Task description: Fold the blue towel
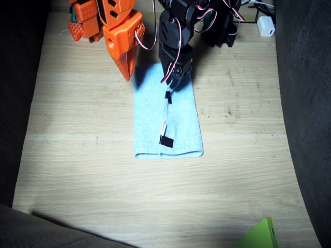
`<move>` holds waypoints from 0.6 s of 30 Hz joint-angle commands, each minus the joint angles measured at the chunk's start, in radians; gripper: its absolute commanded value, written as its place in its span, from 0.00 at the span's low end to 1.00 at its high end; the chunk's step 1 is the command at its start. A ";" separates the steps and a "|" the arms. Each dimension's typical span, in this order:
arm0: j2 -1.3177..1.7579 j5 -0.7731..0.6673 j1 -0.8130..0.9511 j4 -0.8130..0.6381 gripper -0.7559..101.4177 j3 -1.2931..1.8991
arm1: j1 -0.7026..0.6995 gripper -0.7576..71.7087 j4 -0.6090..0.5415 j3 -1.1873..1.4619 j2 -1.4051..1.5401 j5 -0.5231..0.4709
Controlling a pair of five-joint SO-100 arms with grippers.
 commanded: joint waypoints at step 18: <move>0.548 0.055 0.178 -0.112 0.01 0.555 | -0.137 0.18 -0.021 0.052 0.098 0.017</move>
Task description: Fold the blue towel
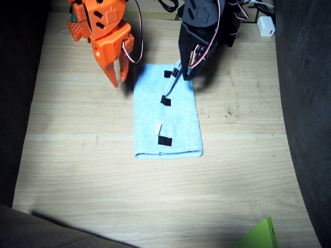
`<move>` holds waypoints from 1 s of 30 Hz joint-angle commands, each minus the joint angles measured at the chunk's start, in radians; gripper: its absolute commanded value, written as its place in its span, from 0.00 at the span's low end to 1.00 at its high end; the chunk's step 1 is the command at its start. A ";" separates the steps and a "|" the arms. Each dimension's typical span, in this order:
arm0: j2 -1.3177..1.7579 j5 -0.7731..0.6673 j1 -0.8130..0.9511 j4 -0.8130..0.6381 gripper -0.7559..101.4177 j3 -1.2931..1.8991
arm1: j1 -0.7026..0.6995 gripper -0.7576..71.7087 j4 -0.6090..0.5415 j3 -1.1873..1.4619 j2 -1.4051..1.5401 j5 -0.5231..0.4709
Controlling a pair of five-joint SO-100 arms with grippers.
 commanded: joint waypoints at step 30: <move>0.071 0.017 -0.327 -0.215 0.00 0.460 | -0.255 0.13 0.002 0.003 0.087 0.034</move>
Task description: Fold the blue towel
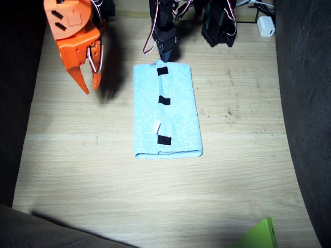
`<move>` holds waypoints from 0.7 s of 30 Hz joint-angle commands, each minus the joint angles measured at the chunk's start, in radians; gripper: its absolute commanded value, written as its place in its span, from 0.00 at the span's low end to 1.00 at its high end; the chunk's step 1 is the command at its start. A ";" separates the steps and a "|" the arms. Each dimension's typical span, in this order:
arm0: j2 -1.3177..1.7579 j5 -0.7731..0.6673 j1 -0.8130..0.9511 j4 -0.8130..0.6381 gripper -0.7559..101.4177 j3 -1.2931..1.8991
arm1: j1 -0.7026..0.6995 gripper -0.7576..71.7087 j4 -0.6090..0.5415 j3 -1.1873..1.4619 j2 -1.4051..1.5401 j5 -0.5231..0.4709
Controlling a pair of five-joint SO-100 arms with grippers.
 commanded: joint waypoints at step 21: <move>0.580 0.132 0.653 0.133 0.00 0.057 | -0.183 0.10 -0.084 0.238 0.152 0.040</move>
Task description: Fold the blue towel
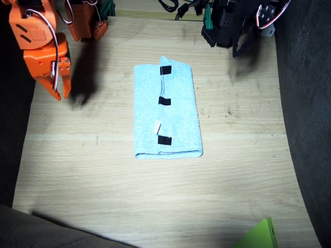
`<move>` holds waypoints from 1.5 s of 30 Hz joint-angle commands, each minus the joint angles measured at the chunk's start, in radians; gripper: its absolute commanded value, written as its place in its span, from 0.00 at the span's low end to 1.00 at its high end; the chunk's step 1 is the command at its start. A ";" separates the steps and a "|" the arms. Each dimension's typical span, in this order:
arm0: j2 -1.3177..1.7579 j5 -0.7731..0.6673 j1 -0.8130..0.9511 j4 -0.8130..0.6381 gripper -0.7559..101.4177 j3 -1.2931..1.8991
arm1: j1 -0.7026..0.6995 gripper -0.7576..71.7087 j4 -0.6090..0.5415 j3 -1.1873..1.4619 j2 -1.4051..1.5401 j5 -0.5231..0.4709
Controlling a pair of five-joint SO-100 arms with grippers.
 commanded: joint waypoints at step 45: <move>1.601 -0.187 0.566 -0.703 0.01 1.614 | -0.227 0.01 -0.506 1.687 1.878 0.169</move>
